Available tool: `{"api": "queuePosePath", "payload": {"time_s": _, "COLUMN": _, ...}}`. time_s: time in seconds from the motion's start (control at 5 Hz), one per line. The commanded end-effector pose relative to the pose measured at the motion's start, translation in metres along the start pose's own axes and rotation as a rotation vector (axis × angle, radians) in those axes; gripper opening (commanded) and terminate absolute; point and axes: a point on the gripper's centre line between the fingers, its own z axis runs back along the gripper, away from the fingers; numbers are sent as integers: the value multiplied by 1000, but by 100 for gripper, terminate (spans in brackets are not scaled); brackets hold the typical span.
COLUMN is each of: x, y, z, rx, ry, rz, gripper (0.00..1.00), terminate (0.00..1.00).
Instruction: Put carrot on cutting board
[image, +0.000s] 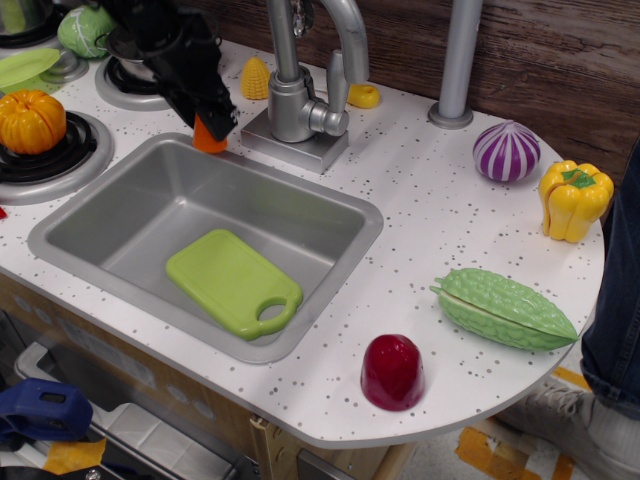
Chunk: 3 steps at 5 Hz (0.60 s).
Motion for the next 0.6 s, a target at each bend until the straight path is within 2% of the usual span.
{"api": "queuePosePath", "payload": {"time_s": 0.0, "x": -6, "y": -10, "z": 38, "rx": 80, "ry": -59, "rz": 43, "gripper": 0, "terminate": 0}}
{"api": "queuePosePath", "payload": {"time_s": 0.4, "x": -38, "y": -21, "z": 7, "rx": 73, "ry": -110, "rz": 100, "gripper": 0, "terminate": 0}}
